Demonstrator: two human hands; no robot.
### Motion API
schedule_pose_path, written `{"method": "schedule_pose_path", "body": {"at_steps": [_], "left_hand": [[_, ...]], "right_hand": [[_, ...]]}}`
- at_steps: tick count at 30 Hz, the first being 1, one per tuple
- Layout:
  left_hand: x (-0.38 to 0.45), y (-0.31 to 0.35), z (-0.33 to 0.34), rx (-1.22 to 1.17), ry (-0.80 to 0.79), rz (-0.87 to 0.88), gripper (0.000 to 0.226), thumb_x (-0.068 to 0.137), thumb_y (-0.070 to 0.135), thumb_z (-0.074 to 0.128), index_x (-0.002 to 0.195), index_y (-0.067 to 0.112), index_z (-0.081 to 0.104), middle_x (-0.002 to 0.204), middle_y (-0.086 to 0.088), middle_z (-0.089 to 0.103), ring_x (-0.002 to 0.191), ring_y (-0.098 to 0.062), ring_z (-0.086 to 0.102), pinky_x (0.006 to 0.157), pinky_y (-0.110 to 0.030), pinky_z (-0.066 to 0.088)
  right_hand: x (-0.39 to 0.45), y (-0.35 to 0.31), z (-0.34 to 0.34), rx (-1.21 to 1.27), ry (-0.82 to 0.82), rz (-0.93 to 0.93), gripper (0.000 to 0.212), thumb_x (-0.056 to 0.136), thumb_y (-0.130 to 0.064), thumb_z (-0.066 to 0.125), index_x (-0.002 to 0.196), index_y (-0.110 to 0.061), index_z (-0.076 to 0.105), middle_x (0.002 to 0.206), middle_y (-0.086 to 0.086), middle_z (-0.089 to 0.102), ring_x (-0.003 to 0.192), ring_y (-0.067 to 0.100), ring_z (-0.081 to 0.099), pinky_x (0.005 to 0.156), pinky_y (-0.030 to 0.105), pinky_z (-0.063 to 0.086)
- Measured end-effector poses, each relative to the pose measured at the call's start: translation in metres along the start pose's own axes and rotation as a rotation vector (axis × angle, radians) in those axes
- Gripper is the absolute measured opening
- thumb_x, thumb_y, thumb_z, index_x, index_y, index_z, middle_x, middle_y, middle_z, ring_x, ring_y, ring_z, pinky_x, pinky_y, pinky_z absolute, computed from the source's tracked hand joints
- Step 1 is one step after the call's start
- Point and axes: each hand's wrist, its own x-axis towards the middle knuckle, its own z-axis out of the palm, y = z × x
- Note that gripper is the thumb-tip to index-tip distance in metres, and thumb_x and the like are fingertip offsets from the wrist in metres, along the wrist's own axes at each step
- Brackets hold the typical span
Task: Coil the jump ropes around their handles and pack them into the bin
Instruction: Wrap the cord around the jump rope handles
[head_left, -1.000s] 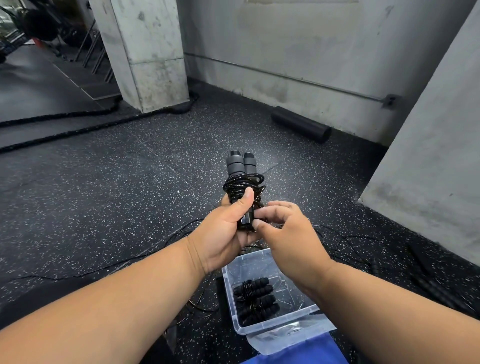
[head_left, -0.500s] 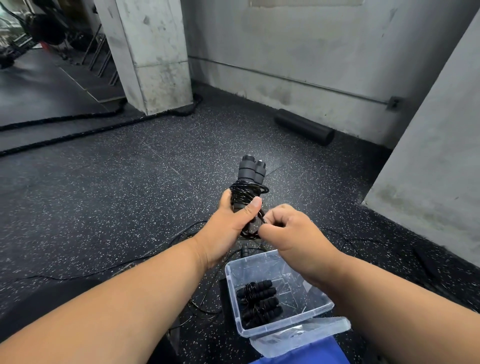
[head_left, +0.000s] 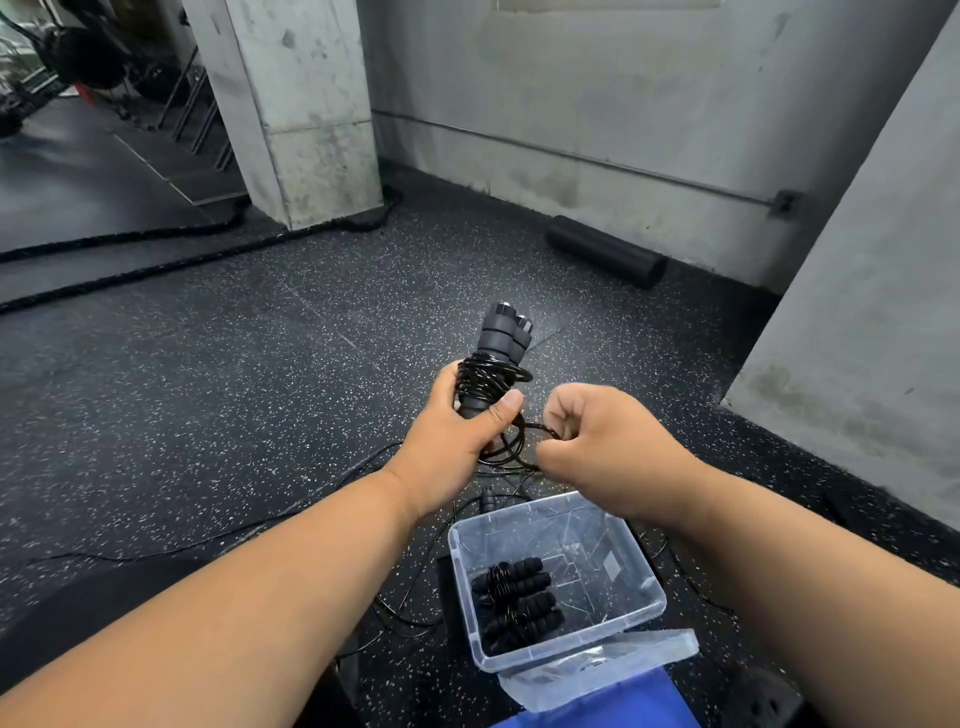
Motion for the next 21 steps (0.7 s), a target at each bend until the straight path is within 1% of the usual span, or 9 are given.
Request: {"method": "schedule_pose_path", "body": {"at_steps": [2, 5, 6, 8, 11, 14, 17, 19, 21], "left_hand": [[-0.002, 0.0, 0.0, 0.026, -0.064, -0.031, 0.064, 0.082, 0.06, 0.081, 0.133, 0.035, 0.053, 0.112, 0.004, 0.077, 0.105, -0.016, 0.074, 0.091, -0.033, 0.059], [-0.006, 0.003, 0.001, 0.073, -0.164, -0.091, 0.061, 0.085, 0.061, 0.077, 0.133, 0.033, 0.051, 0.093, 0.008, 0.075, 0.081, -0.01, 0.068, 0.064, -0.023, 0.051], [-0.006, 0.003, 0.001, 0.069, -0.2, -0.112, 0.06, 0.084, 0.061, 0.075, 0.132, 0.034, 0.052, 0.091, 0.008, 0.074, 0.08, -0.01, 0.066, 0.06, -0.023, 0.048], [-0.008, 0.005, -0.001, 0.004, -0.268, -0.18, 0.057, 0.085, 0.057, 0.072, 0.134, 0.035, 0.052, 0.095, 0.006, 0.074, 0.085, -0.011, 0.066, 0.058, -0.024, 0.047], [-0.011, 0.006, -0.005, -0.095, -0.379, -0.286, 0.059, 0.089, 0.052, 0.068, 0.14, 0.027, 0.05, 0.102, -0.005, 0.068, 0.079, -0.014, 0.065, 0.061, -0.025, 0.053], [-0.018, 0.005, -0.006, -0.199, -0.502, -0.359, 0.077, 0.083, 0.052, 0.08, 0.144, 0.021, 0.045, 0.108, -0.019, 0.064, 0.077, -0.023, 0.066, 0.06, -0.027, 0.057], [-0.024, 0.003, -0.004, -0.196, -0.585, -0.393, 0.099, 0.065, 0.055, 0.096, 0.141, 0.016, 0.044, 0.107, -0.017, 0.071, 0.081, -0.027, 0.071, 0.061, -0.028, 0.058], [-0.028, 0.005, -0.003, -0.183, -0.573, -0.383, 0.103, 0.062, 0.048, 0.1, 0.142, 0.016, 0.045, 0.114, -0.016, 0.071, 0.089, -0.029, 0.072, 0.066, -0.03, 0.06], [-0.029, 0.009, 0.0, -0.176, -0.537, -0.352, 0.093, 0.069, 0.029, 0.097, 0.146, 0.017, 0.046, 0.12, -0.014, 0.068, 0.102, -0.031, 0.07, 0.075, -0.036, 0.062]], "right_hand": [[0.001, -0.004, -0.012, -0.119, 0.011, -0.062, 0.018, 0.077, -0.014, 0.068, 0.071, -0.014, 0.051, 0.058, -0.006, 0.05, 0.049, 0.008, 0.038, 0.048, 0.029, 0.037], [0.003, -0.006, -0.03, -0.329, 0.026, -0.187, 0.016, 0.074, -0.013, 0.064, 0.069, -0.016, 0.049, 0.06, -0.007, 0.052, 0.053, 0.008, 0.041, 0.052, 0.031, 0.04], [0.004, -0.005, -0.036, -0.378, 0.047, -0.229, 0.015, 0.073, -0.012, 0.063, 0.068, -0.018, 0.049, 0.06, -0.006, 0.053, 0.056, 0.009, 0.043, 0.054, 0.032, 0.041], [0.006, -0.001, -0.045, -0.382, 0.101, -0.272, 0.014, 0.074, -0.012, 0.064, 0.069, -0.021, 0.054, 0.062, -0.007, 0.057, 0.058, 0.01, 0.049, 0.055, 0.03, 0.043], [0.008, 0.008, -0.047, -0.212, 0.151, -0.261, 0.015, 0.076, -0.009, 0.072, 0.073, -0.022, 0.065, 0.064, -0.011, 0.063, 0.056, 0.005, 0.054, 0.055, 0.019, 0.043], [0.005, 0.016, -0.034, 0.119, 0.035, -0.193, 0.02, 0.082, 0.004, 0.073, 0.079, -0.016, 0.07, 0.063, -0.011, 0.062, 0.057, 0.003, 0.05, 0.055, 0.014, 0.042], [0.004, 0.022, -0.023, 0.353, -0.035, -0.163, 0.01, 0.089, 0.004, 0.075, 0.089, -0.007, 0.074, 0.072, 0.001, 0.066, 0.066, 0.013, 0.053, 0.061, 0.018, 0.048], [0.003, 0.024, -0.018, 0.382, -0.04, -0.164, 0.006, 0.09, 0.001, 0.075, 0.093, -0.004, 0.075, 0.068, -0.004, 0.064, 0.063, 0.008, 0.051, 0.06, 0.016, 0.046], [0.001, 0.025, -0.014, 0.377, -0.028, -0.155, 0.006, 0.091, -0.001, 0.074, 0.092, -0.006, 0.075, 0.062, -0.012, 0.063, 0.056, 0.001, 0.05, 0.058, 0.014, 0.044]]}}
